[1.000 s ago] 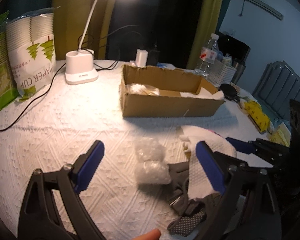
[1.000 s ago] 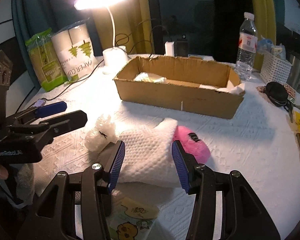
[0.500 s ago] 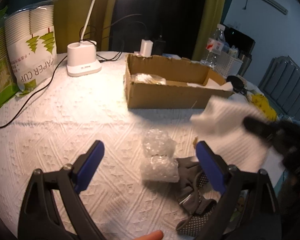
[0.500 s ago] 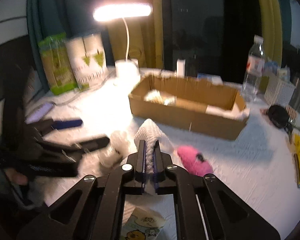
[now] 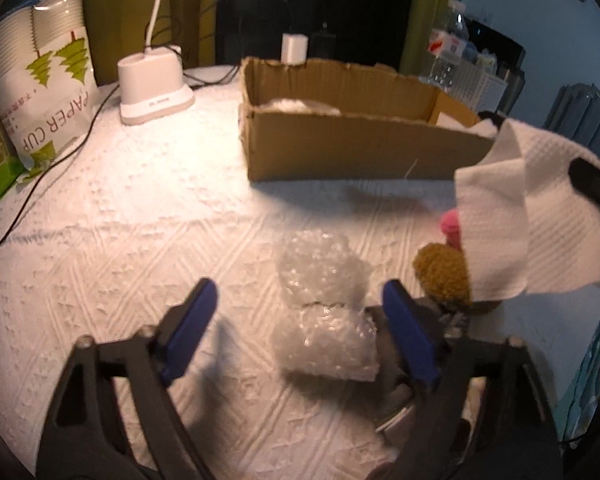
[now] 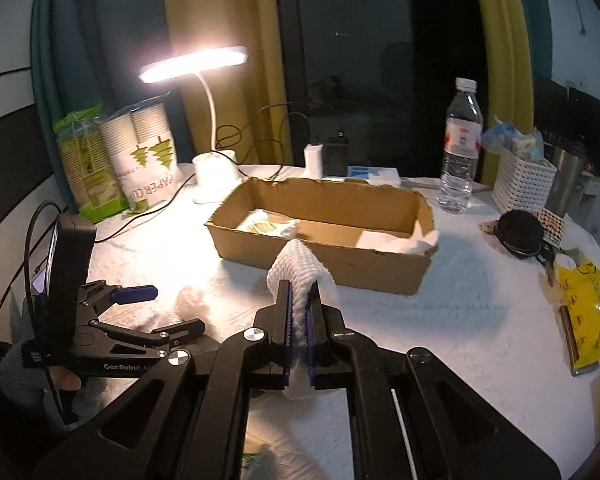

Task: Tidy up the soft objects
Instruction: 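Grasp the bubble-wrap bundle with the left tool while the right tool grasps the white towel, then lower the bubble wrap into the box with the left tool while the right tool releases the towel inside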

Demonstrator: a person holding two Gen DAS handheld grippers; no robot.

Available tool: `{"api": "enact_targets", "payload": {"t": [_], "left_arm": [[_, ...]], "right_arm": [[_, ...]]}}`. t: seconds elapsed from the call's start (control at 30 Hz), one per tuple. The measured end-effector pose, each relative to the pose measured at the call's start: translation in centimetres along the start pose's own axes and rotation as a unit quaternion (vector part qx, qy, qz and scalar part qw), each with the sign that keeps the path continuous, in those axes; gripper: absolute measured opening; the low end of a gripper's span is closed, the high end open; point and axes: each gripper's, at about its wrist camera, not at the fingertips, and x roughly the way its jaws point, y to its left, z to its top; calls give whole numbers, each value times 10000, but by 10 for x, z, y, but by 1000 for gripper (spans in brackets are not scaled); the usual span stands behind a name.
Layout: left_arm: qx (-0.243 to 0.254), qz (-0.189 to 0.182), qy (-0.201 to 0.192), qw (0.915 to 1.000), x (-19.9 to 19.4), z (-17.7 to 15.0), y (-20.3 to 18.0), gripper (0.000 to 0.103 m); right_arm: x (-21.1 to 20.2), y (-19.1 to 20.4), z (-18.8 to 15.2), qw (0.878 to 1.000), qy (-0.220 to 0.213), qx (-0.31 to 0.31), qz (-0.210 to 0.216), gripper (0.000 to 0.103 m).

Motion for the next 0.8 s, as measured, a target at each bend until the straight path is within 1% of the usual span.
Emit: {"api": "enact_targets", "payload": {"t": [0.03,0.07,0.1,0.13,0.17,0.2,0.23,0.3,0.4,0.6,0.8], "left_arm": [[22,6,64,10000,4,0,-1,75],[41,19,121,9999,7,-1,-2,69],[59,42,178,9998,10,-1,-3,66],[83,95,205,9997,11,-2,-4,65],[113,115,204,9997,11,-1,-5,61],[141,137,196,9996,11,-1,-6,53],[152,138,202,9996,11,0,-5,48],[157,125,206,9996,11,1,-5,43],[169,70,156,9997,8,1,-7,42],[254,7,-3,9997,-6,8,-15,41],[366,-65,-311,9988,-28,22,-24,41]], "right_arm": [[0,-2,-1,10000,3,18,-14,6],[1,-5,-1,10000,5,35,-28,6],[1,-8,-2,10000,9,50,-44,6],[1,-11,-3,10000,15,65,-64,6],[2,-13,-3,9999,21,80,-77,6],[2,-15,-4,9999,21,96,-88,6],[2,-17,-4,9999,20,110,-97,6],[2,-21,-5,9998,24,137,-116,6],[1,-25,-5,9998,15,159,-132,6],[-3,-27,-1,9997,-86,150,-152,6],[-10,-29,4,9996,-184,111,-184,6]]}}
